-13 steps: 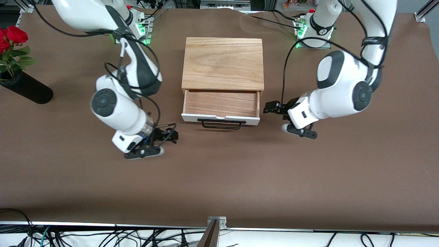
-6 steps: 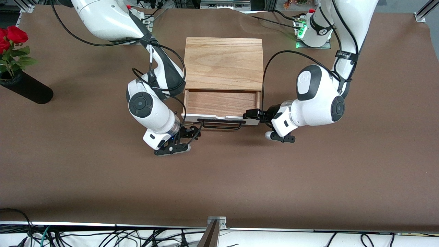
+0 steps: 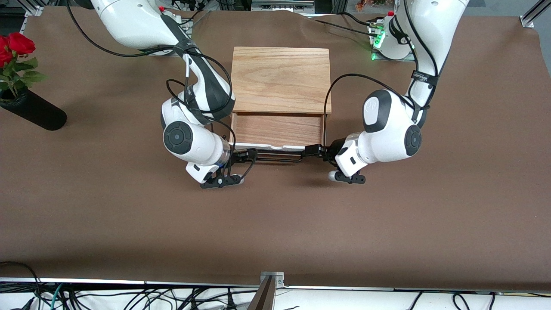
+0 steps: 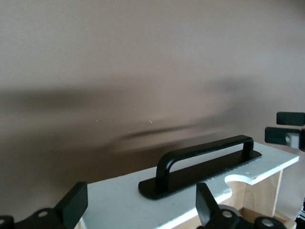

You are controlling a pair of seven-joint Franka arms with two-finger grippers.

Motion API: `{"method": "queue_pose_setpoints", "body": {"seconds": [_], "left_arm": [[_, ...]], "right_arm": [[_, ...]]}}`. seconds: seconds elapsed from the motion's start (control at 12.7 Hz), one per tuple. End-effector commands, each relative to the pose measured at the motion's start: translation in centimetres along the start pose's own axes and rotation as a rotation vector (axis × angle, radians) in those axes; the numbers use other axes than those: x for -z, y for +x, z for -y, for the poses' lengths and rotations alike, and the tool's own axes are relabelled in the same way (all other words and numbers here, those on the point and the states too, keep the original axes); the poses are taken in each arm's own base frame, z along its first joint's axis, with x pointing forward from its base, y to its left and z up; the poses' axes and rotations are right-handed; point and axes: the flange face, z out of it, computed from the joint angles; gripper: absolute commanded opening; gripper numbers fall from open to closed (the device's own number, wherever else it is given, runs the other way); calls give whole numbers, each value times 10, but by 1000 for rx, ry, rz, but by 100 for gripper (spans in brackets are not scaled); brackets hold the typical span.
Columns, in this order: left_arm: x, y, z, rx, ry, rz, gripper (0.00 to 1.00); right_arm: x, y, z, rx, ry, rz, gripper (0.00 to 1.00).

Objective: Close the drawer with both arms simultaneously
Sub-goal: 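Lower both grippers to the white drawer front beside the black handle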

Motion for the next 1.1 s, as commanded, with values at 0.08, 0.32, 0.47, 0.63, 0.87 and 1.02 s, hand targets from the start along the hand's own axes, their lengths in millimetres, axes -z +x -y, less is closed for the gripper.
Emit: {"method": "queue_pose_setpoints", "body": {"seconds": [0.08, 0.32, 0.47, 0.63, 0.87, 1.02], "left_arm": [[-20, -9, 3, -12, -1, 19, 100], [-22, -11, 4, -13, 7, 27, 100], [-24, -15, 4, -14, 10, 39, 100], [-27, -19, 6, -12, 16, 51, 100], [-27, -28, 7, -13, 17, 76, 100], [-27, -36, 11, -17, 19, 97, 100]], "right_arm": [[2, -8, 11, 2, 25, 41, 100], [-1, -11, 12, 3, 24, 61, 100], [-3, -14, 12, -8, 35, 95, 100], [-4, -17, 13, -14, 44, 120, 100], [-8, -20, 15, -10, 40, 143, 100], [-10, -24, 19, -3, 43, 155, 100]]}}
